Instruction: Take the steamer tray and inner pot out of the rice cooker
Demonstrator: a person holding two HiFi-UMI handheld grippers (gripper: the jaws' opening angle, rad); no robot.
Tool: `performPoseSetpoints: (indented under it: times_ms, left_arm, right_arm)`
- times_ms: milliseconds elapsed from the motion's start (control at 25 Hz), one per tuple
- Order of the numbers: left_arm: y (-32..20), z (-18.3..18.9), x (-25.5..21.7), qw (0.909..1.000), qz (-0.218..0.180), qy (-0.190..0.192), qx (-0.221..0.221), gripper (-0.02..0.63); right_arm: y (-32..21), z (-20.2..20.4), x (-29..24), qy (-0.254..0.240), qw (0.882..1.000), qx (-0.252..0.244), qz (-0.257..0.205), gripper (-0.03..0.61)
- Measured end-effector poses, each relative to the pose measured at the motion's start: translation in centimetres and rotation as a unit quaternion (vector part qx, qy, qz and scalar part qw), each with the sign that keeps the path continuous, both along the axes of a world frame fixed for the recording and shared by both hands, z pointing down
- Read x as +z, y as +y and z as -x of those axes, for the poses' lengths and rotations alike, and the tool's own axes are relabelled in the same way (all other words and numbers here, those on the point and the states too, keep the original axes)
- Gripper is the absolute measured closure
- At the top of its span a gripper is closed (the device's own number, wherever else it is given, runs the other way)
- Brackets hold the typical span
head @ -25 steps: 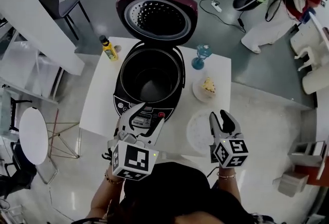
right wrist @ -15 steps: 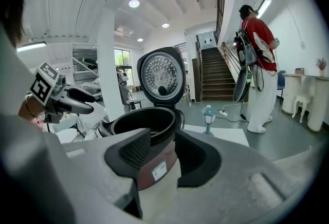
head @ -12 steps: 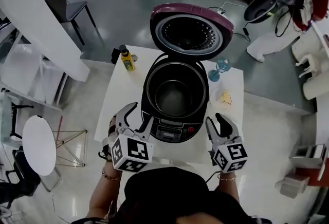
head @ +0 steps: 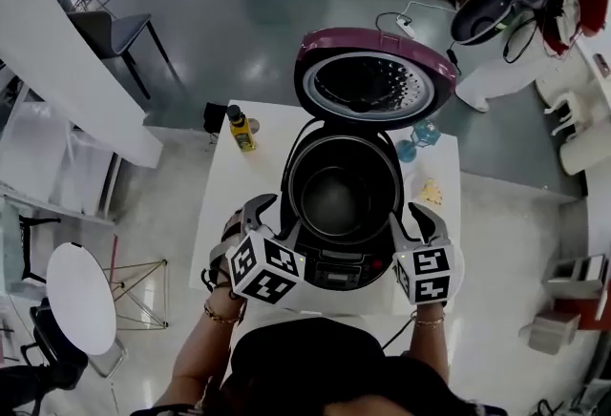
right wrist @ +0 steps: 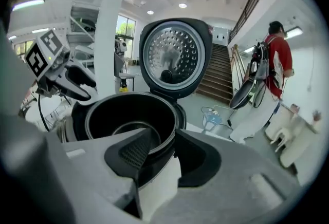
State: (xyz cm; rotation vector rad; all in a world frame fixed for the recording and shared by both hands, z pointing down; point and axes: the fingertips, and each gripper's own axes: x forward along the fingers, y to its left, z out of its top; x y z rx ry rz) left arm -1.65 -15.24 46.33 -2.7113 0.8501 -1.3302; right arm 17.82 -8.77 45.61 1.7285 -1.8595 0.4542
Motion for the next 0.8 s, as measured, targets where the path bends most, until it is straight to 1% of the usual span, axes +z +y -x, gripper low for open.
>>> performPoseSetpoints:
  times_ms: [200,280,360,520,720,800]
  left_arm:
    - [-2.3,-1.3,1.3,0.9993,0.009,-0.028,0.023,0.393]
    - [-3.1,-1.8,1.8,0.9989,0.02,-0.031,0.028,0.393]
    - [-3.8,-2.3,2.2,0.9986,0.036,-0.029,0.027,0.407]
    - [-5.4,-3.1,2.9,0.9978,0.053,-0.033,0.022,0.414]
    - [-7.0,-4.0,3.8,0.9961,0.078,-0.034,0.023,0.414]
    - [-7.5,-4.3,4.1,0.9952,0.084,-0.041,0.027,0.414]
  right_arm:
    - [-2.2,-0.3,0.7,0.054,0.998,0.005,0.042,0.439]
    - [-3.0,-0.9,1.2,0.085,0.994,0.003,0.064,0.439]
    - [-3.8,-1.2,1.7,0.11,0.99,-0.004,0.085,0.439]
    - [-5.4,-1.6,2.9,0.102,0.989,-0.015,0.106,0.439]
    - [-6.5,-2.2,4.1,0.102,0.986,-0.021,0.131,0.439]
    - [-6.8,-2.4,4.5,0.104,0.984,-0.022,0.14,0.439]
